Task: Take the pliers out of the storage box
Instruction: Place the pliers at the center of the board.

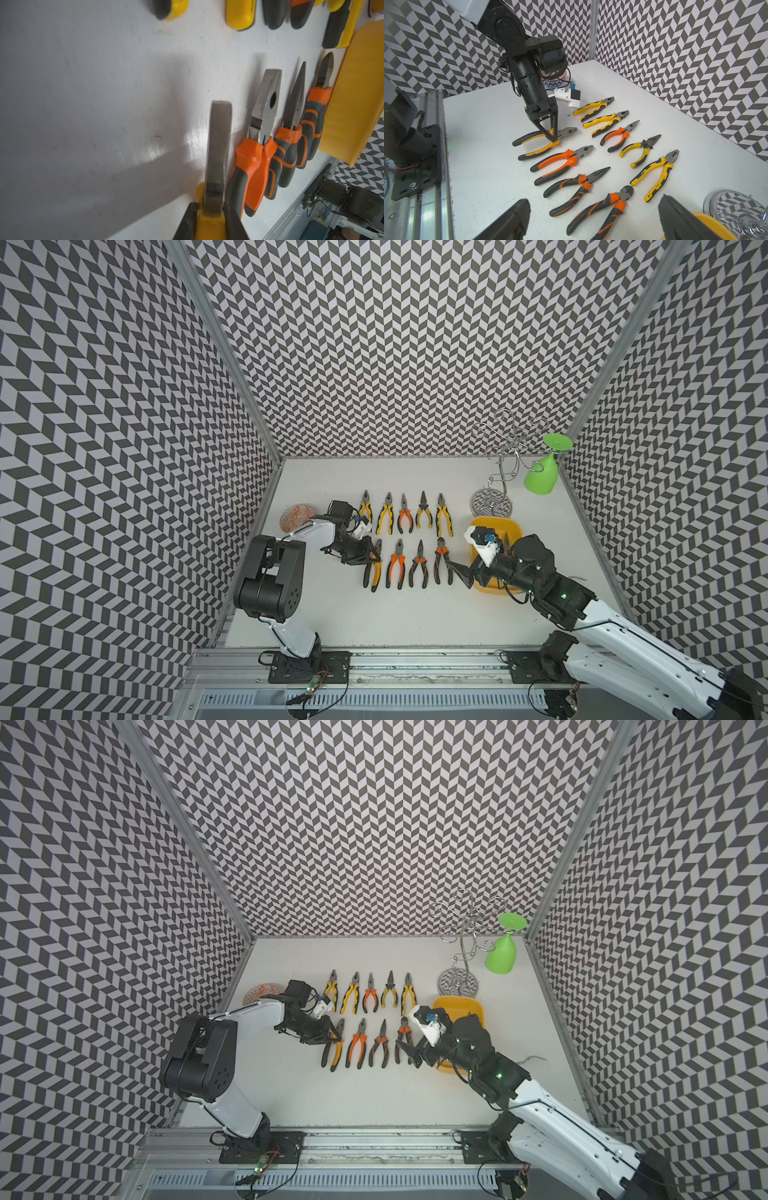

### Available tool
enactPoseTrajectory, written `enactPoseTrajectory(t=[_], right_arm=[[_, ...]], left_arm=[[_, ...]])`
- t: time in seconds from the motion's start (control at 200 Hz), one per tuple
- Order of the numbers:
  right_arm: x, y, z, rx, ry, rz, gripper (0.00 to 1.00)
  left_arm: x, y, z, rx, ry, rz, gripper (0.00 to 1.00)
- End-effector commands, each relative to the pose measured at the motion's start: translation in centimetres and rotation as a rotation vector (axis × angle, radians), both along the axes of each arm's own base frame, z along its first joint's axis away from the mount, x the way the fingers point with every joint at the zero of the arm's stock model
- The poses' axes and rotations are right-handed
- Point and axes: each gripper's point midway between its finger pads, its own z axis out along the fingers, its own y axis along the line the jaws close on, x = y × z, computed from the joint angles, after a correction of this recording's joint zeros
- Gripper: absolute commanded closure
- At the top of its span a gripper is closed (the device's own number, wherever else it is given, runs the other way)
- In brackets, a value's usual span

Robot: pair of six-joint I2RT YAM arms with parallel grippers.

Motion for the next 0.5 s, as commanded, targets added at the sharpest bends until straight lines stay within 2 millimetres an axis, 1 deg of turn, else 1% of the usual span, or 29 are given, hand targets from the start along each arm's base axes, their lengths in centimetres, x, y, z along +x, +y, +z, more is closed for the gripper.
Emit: enactPoseTrajectory(t=[0.0, 0.07, 0.315, 0.356, 0.416, 0.491], right_arm=[[0.2, 0.0, 1.1, 0.030, -0.047, -0.010, 0.01], [0.2, 0.0, 1.1, 0.027, -0.047, -0.011, 0.01], [0.6, -0.4, 1.3, 0.033, -0.052, -0.045, 0.01], [0.9, -0.7, 1.4, 0.035, -0.054, -0.072, 0.01], [1.7, -1.5, 1.9, 0.050, -0.056, -0.139, 0.01], [2.7, -2.7, 2.6, 0.073, -0.050, -0.237, 0.02]], left_arm=[[0.3, 0.3, -1.3, 0.030, -0.012, 0.010, 0.81], [0.2, 0.4, -1.6, 0.034, -0.005, 0.011, 0.76], [-0.2, 1.0, -2.1, 0.073, 0.007, 0.018, 0.63], [-0.3, 1.0, -2.0, 0.073, 0.008, 0.020, 0.61], [-0.2, 1.0, -1.8, 0.072, 0.004, 0.023, 0.56], [-0.2, 1.1, -1.7, 0.076, 0.002, 0.027, 0.45]])
